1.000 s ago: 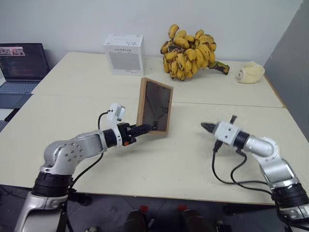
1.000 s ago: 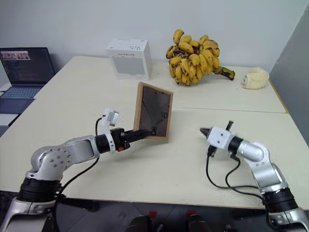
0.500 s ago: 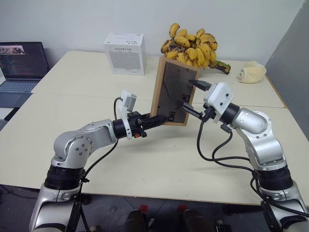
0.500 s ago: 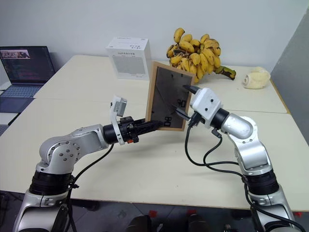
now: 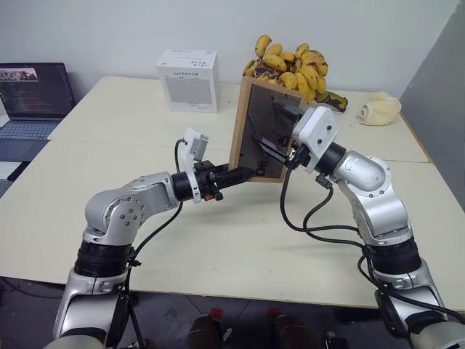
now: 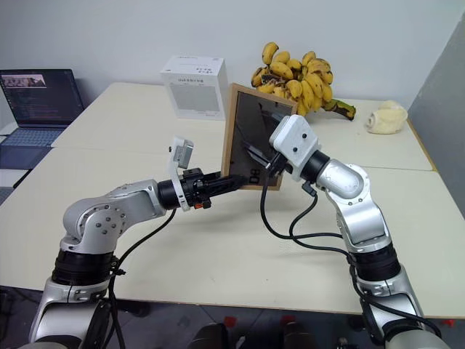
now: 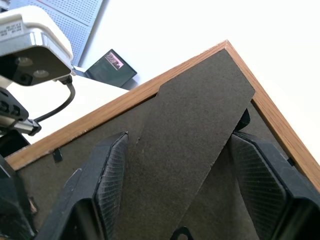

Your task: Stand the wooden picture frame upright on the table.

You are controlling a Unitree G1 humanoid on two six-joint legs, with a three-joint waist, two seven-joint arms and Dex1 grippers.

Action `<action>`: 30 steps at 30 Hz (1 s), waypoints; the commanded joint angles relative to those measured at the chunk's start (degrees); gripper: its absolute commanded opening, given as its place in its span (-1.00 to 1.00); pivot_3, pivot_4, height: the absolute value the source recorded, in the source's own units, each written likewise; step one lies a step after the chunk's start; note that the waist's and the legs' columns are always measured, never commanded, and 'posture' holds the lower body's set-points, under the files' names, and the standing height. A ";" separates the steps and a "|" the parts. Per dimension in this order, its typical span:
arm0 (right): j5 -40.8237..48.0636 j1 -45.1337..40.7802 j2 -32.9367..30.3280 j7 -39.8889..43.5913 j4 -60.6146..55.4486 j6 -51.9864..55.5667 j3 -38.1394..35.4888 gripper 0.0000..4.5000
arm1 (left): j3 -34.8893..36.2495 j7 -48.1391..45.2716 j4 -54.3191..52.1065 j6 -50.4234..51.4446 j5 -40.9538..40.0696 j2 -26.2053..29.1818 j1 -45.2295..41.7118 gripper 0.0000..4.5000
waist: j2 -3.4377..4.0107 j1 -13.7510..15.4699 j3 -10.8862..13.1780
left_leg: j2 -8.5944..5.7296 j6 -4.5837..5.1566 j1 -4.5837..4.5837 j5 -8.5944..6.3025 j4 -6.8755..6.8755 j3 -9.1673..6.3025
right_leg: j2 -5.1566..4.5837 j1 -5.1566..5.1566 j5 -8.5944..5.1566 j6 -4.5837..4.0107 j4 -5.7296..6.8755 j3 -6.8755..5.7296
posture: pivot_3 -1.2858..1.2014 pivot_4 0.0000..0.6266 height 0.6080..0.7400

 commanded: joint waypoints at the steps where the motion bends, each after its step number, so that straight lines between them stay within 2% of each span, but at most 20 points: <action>1: 0.52 -0.58 0.68 -0.51 -4.43 0.41 0.18 0.45 | -0.57 -2.82 2.11 -2.63 3.15 -1.56 -3.73 -0.42 | 0.00 0.01 0.00 | 0.00 0.00 0.00 0.00 0.00 0.01 | 0.00 0.00 0.00 0.00 0.01 0.01 | 0.03 -0.52 1.00; 12: 0.81 4.96 -0.59 -2.59 -9.71 4.60 -2.41 0.45 | -0.15 -7.45 13.39 -6.33 11.70 -3.76 -10.41 -0.42 | 0.00 0.01 0.00 | -0.01 0.00 -0.06 0.00 0.00 -0.01 | 0.00 -0.05 0.00 0.00 0.02 -0.02 | 0.03 -0.52 1.00; 23: 0.10 5.83 -1.65 -3.07 -8.54 3.86 -2.72 0.45 | 2.01 -8.60 14.28 -4.49 12.89 -4.87 -13.57 -0.42 | 0.00 0.00 0.00 | -0.01 0.00 -0.12 0.00 0.02 -0.01 | 0.01 -0.16 0.00 0.00 0.11 -0.01 | 0.03 -0.52 1.00; 28: -1.78 4.46 -3.21 -2.73 -6.46 2.93 -2.64 0.89 | 2.07 -8.54 12.87 -3.94 12.76 -4.96 -12.99 -0.42 | 0.00 0.00 0.00 | -0.01 0.00 -0.17 0.00 0.04 -0.01 | 0.01 -0.19 0.00 0.00 0.13 -0.01 | 0.03 -0.52 1.00; 30: -2.86 4.38 -4.81 -1.67 -5.59 2.07 -1.99 0.89 | 2.14 -8.46 12.26 -3.66 12.70 -4.95 -12.65 -0.42 | 0.00 0.00 0.00 | -0.01 0.00 -0.18 0.00 0.06 -0.01 | 0.00 -0.20 0.00 0.00 0.14 -0.01 | 0.03 -0.52 1.00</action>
